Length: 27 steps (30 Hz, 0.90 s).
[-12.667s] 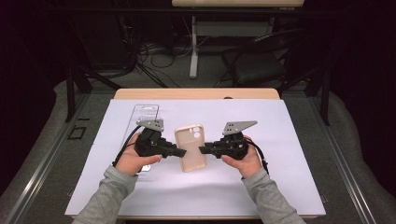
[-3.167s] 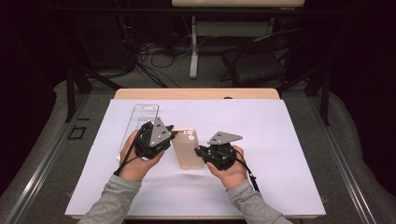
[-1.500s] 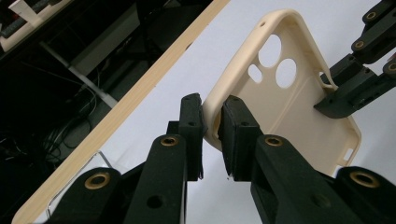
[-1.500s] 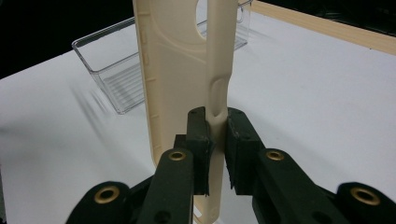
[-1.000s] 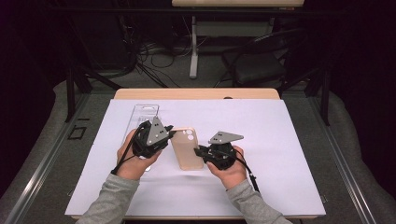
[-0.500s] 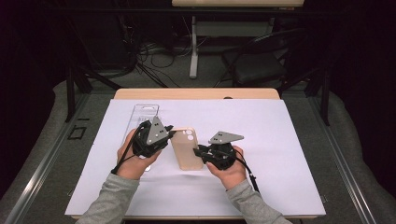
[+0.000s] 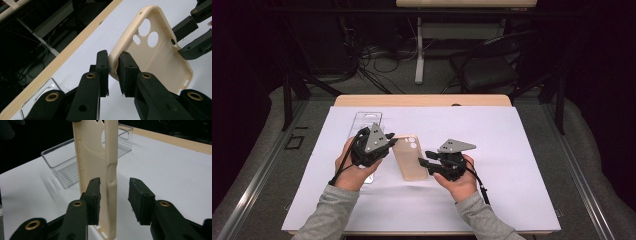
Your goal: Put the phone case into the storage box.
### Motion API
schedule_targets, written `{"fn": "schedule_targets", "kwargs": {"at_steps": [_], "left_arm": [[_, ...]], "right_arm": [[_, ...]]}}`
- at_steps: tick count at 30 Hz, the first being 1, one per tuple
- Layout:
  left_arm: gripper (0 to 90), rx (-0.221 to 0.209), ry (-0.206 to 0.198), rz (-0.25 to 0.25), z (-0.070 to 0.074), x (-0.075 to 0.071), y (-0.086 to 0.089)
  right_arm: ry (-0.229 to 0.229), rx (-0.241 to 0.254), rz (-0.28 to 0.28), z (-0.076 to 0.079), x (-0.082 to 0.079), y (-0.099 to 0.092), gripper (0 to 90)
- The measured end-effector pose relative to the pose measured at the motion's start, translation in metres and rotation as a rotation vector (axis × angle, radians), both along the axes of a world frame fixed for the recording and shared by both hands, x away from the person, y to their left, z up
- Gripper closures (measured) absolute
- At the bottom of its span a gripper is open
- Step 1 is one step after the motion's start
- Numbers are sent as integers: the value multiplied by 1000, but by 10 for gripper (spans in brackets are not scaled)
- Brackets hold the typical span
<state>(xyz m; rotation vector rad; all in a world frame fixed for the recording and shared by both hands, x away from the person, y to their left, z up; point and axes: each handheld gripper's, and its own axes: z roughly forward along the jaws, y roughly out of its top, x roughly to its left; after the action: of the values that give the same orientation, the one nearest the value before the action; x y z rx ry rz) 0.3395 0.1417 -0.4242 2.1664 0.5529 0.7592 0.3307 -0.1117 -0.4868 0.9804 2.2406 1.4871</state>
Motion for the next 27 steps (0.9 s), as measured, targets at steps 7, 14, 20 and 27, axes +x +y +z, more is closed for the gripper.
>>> {"fn": "schedule_targets", "kwargs": {"at_steps": [7,14,20,27], "left_arm": [[796,-12,6,7,0,2,3],[796,-19,5,20,0,4,8],[796,-17,2,25,0,6,11],[796,-31,-2,35,1,6,14]], "right_arm": [[-22,23,-4,2,1,-3,528],[-7,11,1,6,4,-7,471],[39,5,20,9,7,-9,444],[21,16,25,11,7,-14,433]]}}
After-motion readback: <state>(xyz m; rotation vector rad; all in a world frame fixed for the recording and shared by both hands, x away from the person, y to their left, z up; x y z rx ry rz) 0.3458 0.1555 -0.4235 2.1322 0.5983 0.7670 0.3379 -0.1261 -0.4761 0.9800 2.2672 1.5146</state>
